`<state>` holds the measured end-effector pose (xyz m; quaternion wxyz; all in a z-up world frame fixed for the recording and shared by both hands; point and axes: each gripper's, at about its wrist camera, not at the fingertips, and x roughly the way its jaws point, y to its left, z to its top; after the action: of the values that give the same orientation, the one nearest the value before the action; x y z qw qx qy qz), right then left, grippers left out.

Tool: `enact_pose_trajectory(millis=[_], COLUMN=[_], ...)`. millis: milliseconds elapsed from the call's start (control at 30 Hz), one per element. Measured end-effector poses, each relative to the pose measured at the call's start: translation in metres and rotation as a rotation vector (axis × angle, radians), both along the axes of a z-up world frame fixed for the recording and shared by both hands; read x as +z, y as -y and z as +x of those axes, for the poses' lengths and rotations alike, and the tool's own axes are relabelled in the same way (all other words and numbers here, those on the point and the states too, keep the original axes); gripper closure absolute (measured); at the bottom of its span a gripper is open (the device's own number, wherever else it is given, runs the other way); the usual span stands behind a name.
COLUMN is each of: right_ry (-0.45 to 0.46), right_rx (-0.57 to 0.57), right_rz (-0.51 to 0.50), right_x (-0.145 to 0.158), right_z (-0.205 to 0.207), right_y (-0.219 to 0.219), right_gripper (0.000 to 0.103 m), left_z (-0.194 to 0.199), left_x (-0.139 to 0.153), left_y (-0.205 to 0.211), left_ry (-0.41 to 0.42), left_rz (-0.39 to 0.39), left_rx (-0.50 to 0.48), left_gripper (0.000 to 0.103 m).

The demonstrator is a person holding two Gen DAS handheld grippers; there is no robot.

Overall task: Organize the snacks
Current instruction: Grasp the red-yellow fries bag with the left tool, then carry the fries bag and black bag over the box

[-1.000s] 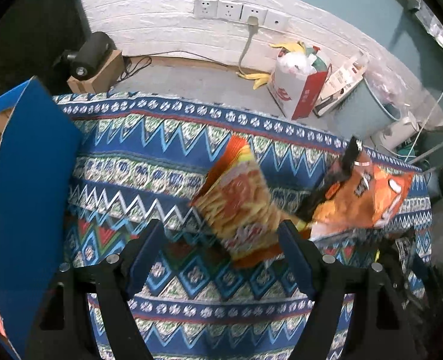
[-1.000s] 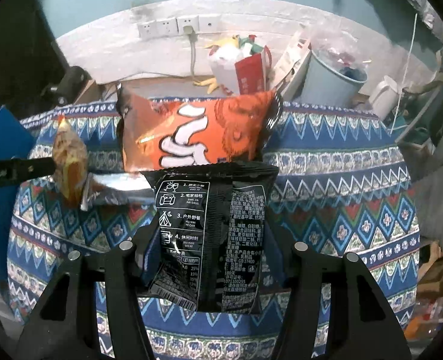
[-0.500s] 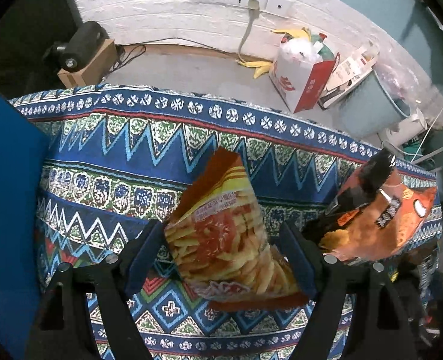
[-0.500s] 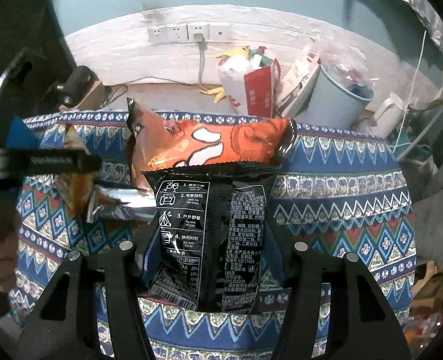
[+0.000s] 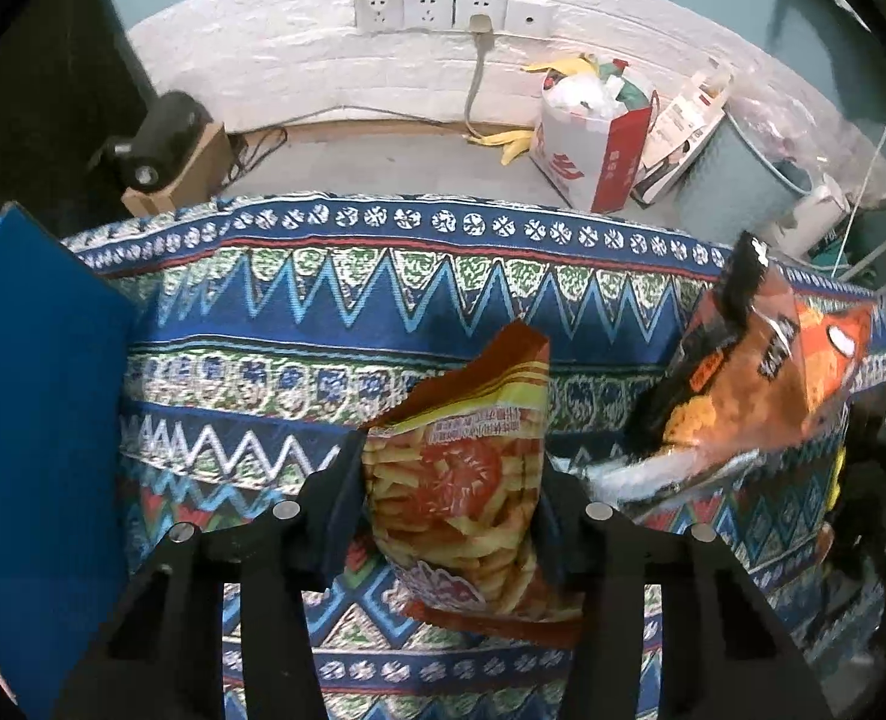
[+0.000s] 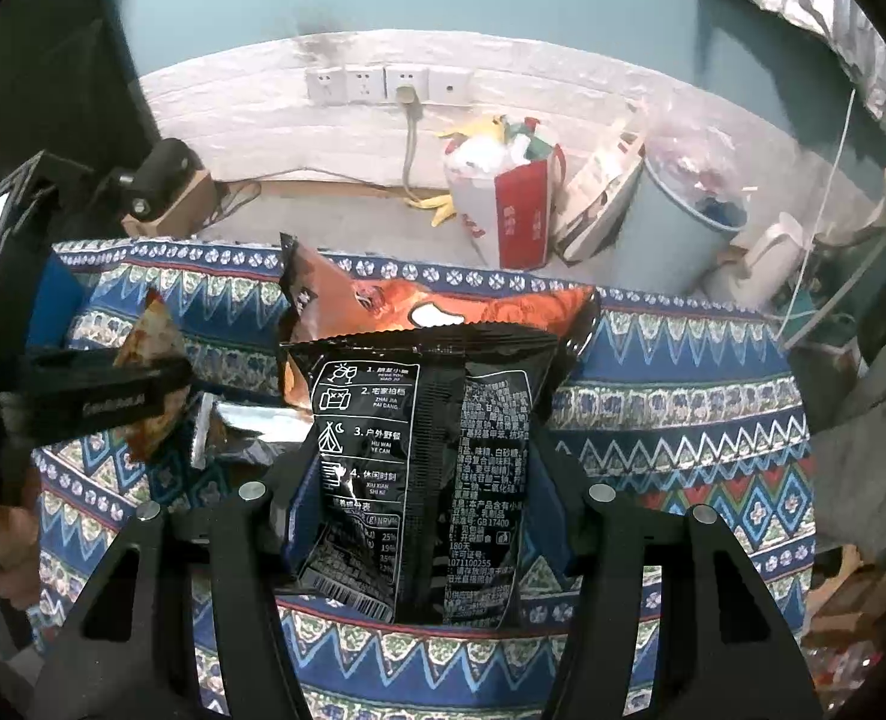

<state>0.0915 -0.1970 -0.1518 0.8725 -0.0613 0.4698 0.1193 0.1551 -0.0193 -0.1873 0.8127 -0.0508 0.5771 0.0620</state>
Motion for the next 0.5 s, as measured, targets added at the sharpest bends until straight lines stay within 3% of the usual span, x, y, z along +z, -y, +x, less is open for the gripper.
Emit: enact_pose_trajectory(millis=[500], right_ry=[0.066], right_rx=[0.031], right_rz=[-0.011], right_x=[0.035], right_z=[-0.016], right_y=[-0.020], right_gripper=[0.045], left_z=[-0.045], left_x=[0.055], left_y=[-0.013], left_ry=[0.116], left_rz=[0.098], left_rx=[-0.066], left_gripper=[0.054])
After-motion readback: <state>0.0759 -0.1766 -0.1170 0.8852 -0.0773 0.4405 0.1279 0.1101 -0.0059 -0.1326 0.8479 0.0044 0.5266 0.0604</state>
